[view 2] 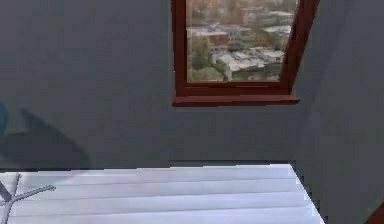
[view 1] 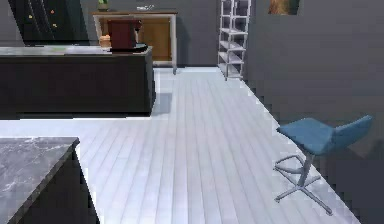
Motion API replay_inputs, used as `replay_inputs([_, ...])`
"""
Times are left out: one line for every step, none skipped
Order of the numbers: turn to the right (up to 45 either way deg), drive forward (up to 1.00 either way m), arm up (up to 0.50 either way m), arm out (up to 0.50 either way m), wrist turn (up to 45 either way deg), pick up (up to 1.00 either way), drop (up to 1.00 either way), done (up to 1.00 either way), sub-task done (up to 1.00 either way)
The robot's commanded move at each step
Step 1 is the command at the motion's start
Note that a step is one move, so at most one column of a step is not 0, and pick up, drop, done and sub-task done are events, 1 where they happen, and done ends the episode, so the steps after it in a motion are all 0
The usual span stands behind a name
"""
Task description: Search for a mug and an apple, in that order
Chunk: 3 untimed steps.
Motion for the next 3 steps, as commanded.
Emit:
replay_inputs([0.0, 0.95, 0.0, 0.0, 0.0, 0.0, 0.0, 0.0, 0.0])
replay_inputs([-45.0, 0.0, 0.0, 0.0, 0.0, 0.0, 0.0, 0.0, 0.0])
replay_inputs([0.0, 0.35, 0.0, 0.0, 0.0, 0.0, 0.0, 0.0, 0.0])
